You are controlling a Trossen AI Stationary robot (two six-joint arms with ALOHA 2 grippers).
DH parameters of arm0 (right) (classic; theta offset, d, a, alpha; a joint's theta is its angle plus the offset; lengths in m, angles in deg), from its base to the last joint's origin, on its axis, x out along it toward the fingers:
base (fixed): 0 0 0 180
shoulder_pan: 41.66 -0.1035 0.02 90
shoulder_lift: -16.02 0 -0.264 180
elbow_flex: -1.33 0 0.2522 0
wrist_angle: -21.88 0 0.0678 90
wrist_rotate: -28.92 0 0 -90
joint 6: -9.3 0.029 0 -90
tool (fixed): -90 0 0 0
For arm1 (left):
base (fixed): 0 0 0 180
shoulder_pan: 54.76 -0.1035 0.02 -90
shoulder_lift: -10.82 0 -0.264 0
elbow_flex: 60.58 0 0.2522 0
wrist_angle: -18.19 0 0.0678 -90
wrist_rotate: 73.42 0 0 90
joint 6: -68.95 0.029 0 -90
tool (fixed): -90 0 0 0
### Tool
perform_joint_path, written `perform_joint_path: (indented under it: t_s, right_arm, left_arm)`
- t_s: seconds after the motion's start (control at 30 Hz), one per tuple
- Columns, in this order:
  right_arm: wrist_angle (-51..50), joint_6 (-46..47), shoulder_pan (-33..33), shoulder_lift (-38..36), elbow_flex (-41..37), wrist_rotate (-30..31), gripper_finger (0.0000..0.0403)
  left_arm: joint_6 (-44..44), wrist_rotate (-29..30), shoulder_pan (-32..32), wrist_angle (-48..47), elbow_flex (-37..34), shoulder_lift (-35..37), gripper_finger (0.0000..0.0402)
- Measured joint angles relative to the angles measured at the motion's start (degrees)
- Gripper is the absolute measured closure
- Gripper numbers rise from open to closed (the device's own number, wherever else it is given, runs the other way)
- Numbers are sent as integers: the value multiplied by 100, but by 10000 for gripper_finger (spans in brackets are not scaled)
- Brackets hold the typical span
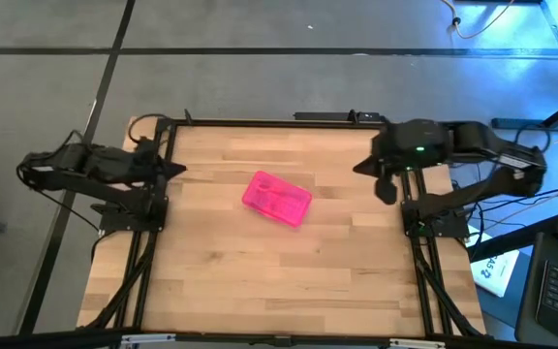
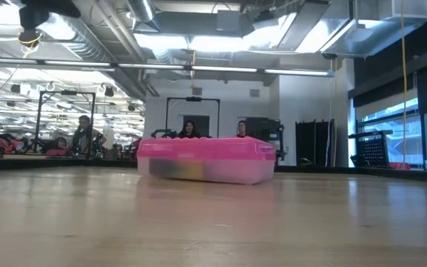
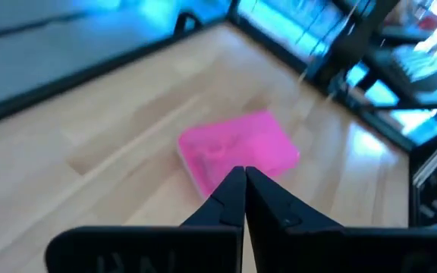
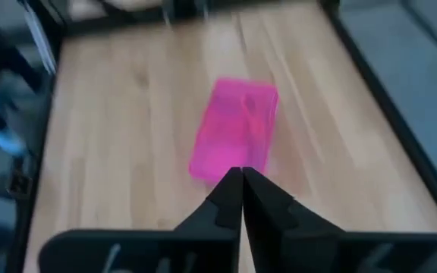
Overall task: Pack school essentials
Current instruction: Return to Home Position
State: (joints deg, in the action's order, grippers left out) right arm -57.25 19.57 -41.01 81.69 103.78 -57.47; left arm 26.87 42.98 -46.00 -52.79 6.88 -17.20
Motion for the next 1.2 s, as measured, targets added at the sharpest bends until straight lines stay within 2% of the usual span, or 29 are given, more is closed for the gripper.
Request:
perform_joint_path:
  t_s: [0.13, 0.47, 0.73, 0.83, 1.03, 1.2]
  right_arm:
    - [955, 98, 0, -815, -812, -2, 396]
    - [3625, 440, 0, -2649, -3077, -20, 399]
    - [4567, 900, 0, -3804, -4453, -19, 400]
    - [4854, 1005, 0, -4219, -4869, -17, 400]
    - [5547, 965, 2, -5032, -5637, -9, 401]
    - [5754, 866, 4, -5760, -6118, -11, 401]
  left_arm:
    - [400, 154, 0, 475, -212, 499, 400]
    - [1529, 14, 0, 2112, -1229, 1668, 401]
    - [1582, -68, 2, 2752, -2120, 2809, 401]
    - [1586, -220, 1, 2783, -2214, 2774, 401]
    - [1994, -456, 3, 3568, -2618, 2772, 401]
    - [2319, -548, 2, 4143, -2987, 2775, 401]
